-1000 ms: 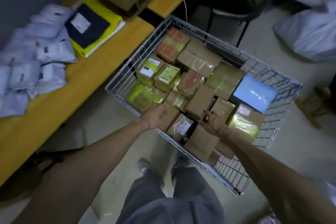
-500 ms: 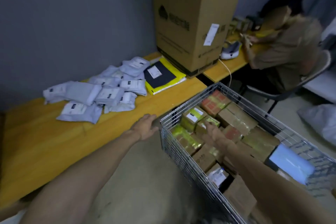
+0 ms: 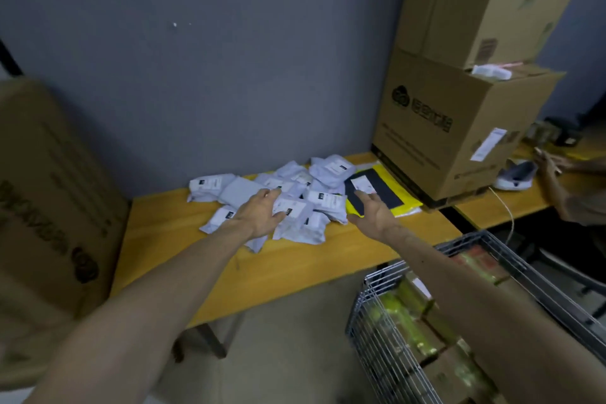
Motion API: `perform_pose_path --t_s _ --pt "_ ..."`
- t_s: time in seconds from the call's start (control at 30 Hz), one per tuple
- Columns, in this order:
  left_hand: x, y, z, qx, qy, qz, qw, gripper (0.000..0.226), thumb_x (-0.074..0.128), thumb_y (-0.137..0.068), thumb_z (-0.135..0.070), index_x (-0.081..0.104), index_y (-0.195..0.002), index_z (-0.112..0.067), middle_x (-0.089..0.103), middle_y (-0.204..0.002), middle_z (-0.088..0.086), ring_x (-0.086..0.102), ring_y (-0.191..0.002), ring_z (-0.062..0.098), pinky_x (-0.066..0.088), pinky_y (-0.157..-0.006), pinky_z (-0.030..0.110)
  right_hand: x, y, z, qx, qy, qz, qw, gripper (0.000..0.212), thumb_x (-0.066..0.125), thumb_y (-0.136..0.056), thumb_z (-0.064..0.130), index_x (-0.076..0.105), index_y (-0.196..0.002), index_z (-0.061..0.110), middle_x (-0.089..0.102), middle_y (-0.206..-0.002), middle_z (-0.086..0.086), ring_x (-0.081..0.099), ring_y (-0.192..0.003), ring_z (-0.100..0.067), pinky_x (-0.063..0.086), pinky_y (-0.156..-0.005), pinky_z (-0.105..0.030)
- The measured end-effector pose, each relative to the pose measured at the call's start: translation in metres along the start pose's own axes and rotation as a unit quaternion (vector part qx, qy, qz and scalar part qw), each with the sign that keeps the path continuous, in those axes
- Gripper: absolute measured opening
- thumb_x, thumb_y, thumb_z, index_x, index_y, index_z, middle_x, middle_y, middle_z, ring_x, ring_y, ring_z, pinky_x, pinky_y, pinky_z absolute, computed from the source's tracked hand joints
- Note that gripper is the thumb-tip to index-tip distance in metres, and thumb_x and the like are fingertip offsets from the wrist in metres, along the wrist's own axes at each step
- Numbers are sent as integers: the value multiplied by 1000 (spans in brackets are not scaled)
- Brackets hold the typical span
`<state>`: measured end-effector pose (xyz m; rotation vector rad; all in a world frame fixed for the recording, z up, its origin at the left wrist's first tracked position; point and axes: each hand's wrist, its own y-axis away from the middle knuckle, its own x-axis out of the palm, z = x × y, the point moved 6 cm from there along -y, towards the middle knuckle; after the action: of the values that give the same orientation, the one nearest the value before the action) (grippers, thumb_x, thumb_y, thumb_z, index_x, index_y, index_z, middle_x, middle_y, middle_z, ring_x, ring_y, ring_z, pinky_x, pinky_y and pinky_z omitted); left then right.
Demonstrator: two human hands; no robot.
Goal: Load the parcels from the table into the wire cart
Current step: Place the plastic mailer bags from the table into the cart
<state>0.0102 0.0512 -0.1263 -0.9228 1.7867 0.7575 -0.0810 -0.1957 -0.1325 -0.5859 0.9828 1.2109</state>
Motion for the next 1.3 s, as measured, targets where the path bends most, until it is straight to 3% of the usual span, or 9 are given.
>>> perform_pose_path --t_s 0.13,0.37,0.53,0.63,0.83,1.2,1.3 --pt "-28 -14 39 -37 7 -23 999 66 52 -100 -38 22 -155 -16 24 -159 13 34 -142 32 34 -112 45 4 -47 40 -51 -5 4 999 72 58 -98 34 19 -156 19 20 -159 -13 44 -132 -35 42 -101 -43" --pt "-60 -63 83 -87 11 -56 995 60 54 -99 -38 29 -151 -18 33 -153 12 37 -138 30 37 -110 43 7 -135 79 -109 -10 -3 994 72 58 -97 33 21 -156 14 26 -156 -17 36 -137 -36 40 -106 -44" --pt "-70 -103 102 -124 16 -53 991 52 54 -99 -36 38 -142 -12 38 -147 14 42 -133 32 39 -106 41 13 -186 99 -160 -36 -7 986 69 59 -97 26 23 -154 12 24 -158 -15 24 -146 -30 29 -113 -37" --pt "-71 -126 111 -139 29 -56 988 49 54 -100 -35 40 -139 -8 40 -144 16 43 -130 33 40 -105 41 18 -211 109 -189 -38 -16 981 65 62 -95 22 31 -150 8 30 -154 -17 27 -143 -31 30 -111 -35" --pt "-52 -156 136 -167 39 -39 984 63 52 -100 -38 25 -154 -19 27 -157 10 34 -141 30 33 -112 41 49 -254 118 -204 -13 20 979 70 58 -97 31 25 -154 10 24 -158 -17 22 -146 -34 32 -113 -48" --pt "5 -227 211 -194 71 36 978 68 50 -99 -45 22 -155 -18 24 -157 14 25 -144 33 32 -114 46 119 -311 119 -167 45 50 984 68 57 -96 38 29 -153 12 32 -155 -18 29 -144 -36 31 -114 -49" --pt "22 -246 236 -193 72 69 976 67 47 -100 -47 22 -155 -20 20 -159 15 22 -145 35 32 -115 47 136 -324 122 -149 64 53 985 70 55 -96 42 26 -154 15 28 -157 -16 25 -146 -33 27 -117 -44"
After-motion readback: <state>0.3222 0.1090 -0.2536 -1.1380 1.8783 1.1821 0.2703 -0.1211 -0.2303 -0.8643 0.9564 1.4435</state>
